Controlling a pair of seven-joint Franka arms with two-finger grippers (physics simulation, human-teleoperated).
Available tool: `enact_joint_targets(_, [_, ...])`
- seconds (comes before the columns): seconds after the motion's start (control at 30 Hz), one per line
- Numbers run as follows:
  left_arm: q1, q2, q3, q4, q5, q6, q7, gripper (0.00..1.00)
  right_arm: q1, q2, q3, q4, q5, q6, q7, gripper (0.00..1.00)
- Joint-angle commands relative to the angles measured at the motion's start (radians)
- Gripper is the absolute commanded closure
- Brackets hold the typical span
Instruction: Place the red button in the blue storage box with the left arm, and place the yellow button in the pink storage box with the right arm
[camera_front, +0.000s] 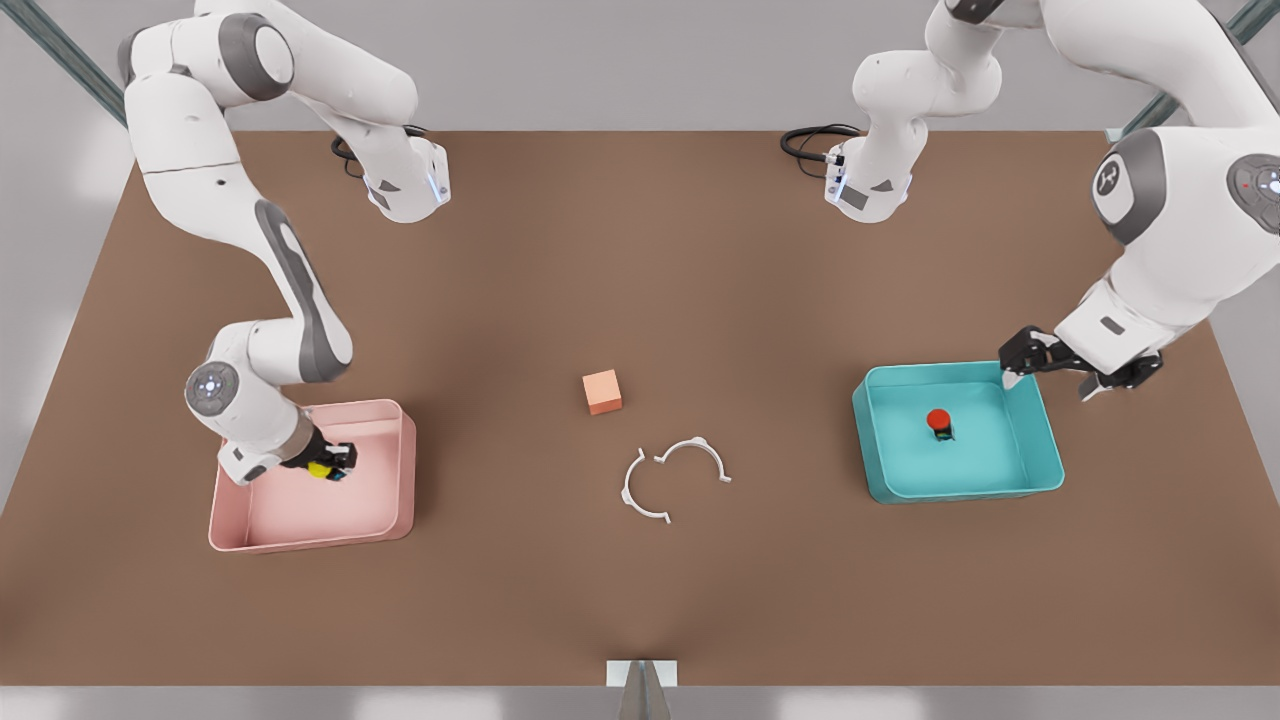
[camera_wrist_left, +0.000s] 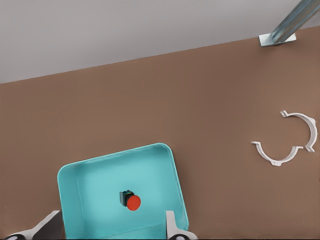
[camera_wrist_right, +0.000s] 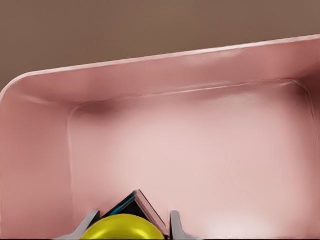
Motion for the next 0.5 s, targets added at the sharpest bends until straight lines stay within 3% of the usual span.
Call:
enact_joint_targets(0.0, [0.002,0.0,-0.001,0.001,0.011,-0.128,-0.13,0.0,-0.017,0.002,0.01,-0.021,-0.001,0.08,-0.335,0.05])
enact_joint_targets(0.03, [0.002,0.0,-0.001,0.001,0.01,-0.128,-0.13,0.0,-0.017,0.009,0.01,-0.019,-0.001,0.08,-0.335,0.0])
enact_joint_targets(0.13, [0.002,-0.003,-0.001,0.003,0.007,-0.13,-0.13,0.0,0.046,-0.042,-0.003,0.012,0.005,0.061,-0.292,0.0])
enact_joint_targets(0.17, [0.002,-0.001,-0.001,0.001,0.007,-0.13,-0.13,0.0,0.191,-0.147,-0.137,0.041,0.057,-0.03,-0.177,0.0])
enact_joint_targets(0.2, [-0.001,-0.004,-0.001,0.003,0.005,-0.133,-0.13,0.0,0.308,-0.24,-0.266,0.191,0.164,-0.366,-0.169,0.0])
enact_joint_targets(0.23, [-0.007,-0.006,-0.001,0.001,0.007,-0.139,-0.13,0.0,0.411,-0.267,-0.323,0.386,0.163,-0.684,-0.051,0.0])
enact_joint_targets(0.27, [-0.006,-0.004,-0.001,0.003,0.007,-0.139,-0.129,0.0,0.42,-0.284,-0.329,0.466,0.14,-0.853,-0.031,0.0])
enact_joint_targets(0.47, [-0.007,-0.001,-0.001,0.001,0.008,-0.139,-0.129,0.0,0.417,-0.235,-0.331,0.545,0.209,-0.879,-0.022,0.0])
